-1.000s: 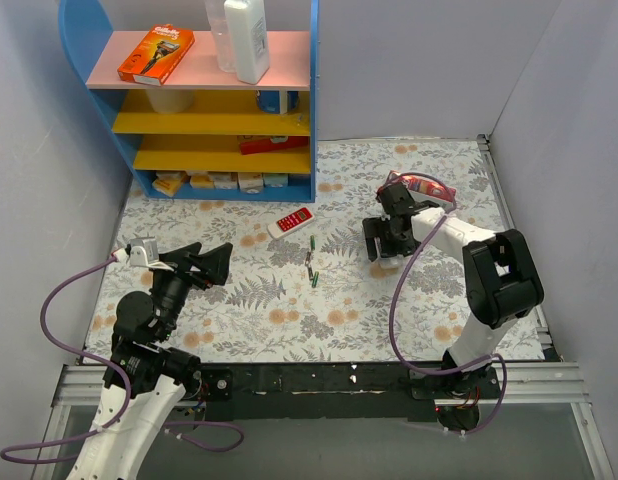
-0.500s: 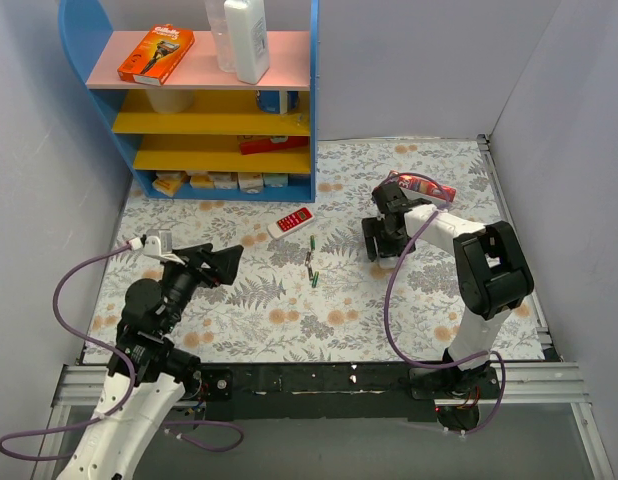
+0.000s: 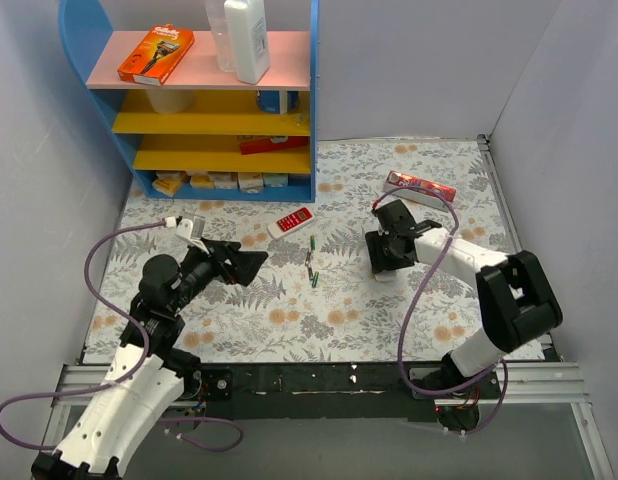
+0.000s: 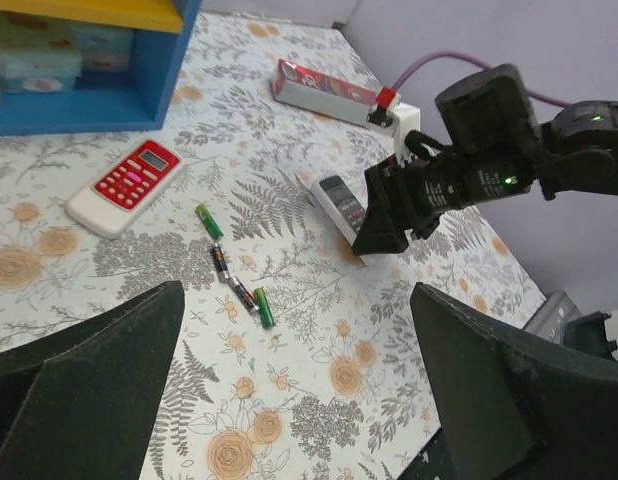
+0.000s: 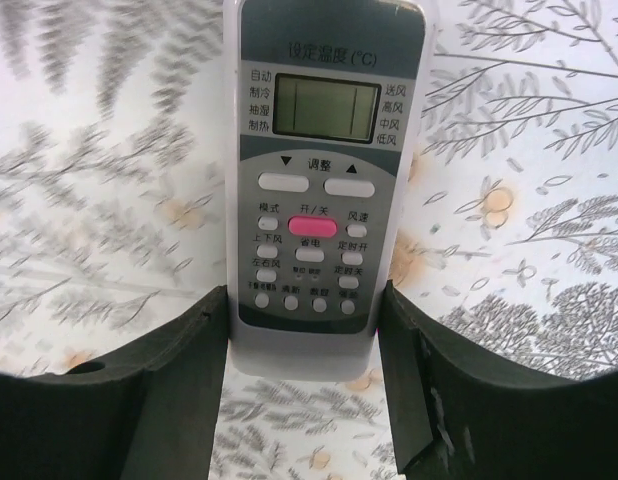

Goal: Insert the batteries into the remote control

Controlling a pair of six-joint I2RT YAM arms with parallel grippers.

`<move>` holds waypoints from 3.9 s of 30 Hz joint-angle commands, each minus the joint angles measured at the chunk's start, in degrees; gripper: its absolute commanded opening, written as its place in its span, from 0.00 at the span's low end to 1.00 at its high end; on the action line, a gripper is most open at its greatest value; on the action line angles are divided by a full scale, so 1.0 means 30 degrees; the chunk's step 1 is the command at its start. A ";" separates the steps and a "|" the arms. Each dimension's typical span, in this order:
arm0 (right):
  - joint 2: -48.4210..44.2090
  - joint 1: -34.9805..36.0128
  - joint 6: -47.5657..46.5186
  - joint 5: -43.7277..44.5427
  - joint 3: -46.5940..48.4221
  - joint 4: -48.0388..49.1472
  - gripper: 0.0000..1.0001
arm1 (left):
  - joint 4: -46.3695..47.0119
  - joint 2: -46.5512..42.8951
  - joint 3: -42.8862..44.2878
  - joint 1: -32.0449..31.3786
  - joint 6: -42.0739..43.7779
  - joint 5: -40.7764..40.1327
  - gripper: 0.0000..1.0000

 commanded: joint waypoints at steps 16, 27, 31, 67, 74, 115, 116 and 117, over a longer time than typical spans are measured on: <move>-1.1163 0.2923 0.0810 -1.0483 -0.4907 0.9338 0.24 | 1.5830 0.8916 -0.0853 -0.0178 -0.4313 0.7619 0.98; -1.1810 0.3947 0.2392 -1.4475 -0.6171 1.3852 0.24 | 2.2988 1.2083 -0.1528 -0.1202 -0.6481 0.9847 0.98; -1.1459 0.4387 0.2598 -1.4681 -0.6142 1.4410 0.23 | 2.3982 1.2175 -0.1760 -0.1934 -0.6366 0.9703 0.98; -0.9173 0.5882 0.3448 -1.5561 -0.6142 1.7869 0.23 | 3.0344 1.4255 -0.3460 -0.3108 -1.2166 0.8677 0.51; -0.9641 0.5999 0.3301 -1.4039 -0.6492 1.7400 0.55 | 2.7507 1.2616 -0.4134 -0.3108 -1.0791 0.5755 0.11; -0.3753 1.3177 -0.1827 0.4098 -0.3330 1.8865 0.50 | 0.6730 0.8659 -0.0062 -0.3313 -1.0877 -0.4331 0.00; -0.3811 1.3177 -0.1710 0.4069 -0.3301 1.8690 0.45 | 0.6672 0.8484 -0.0091 -0.3313 -1.0848 -0.4273 0.00; -0.3870 1.3177 -0.1564 0.4214 -0.3242 1.8485 0.32 | 0.6700 0.8425 -0.0179 -0.3313 -1.0789 -0.4215 0.00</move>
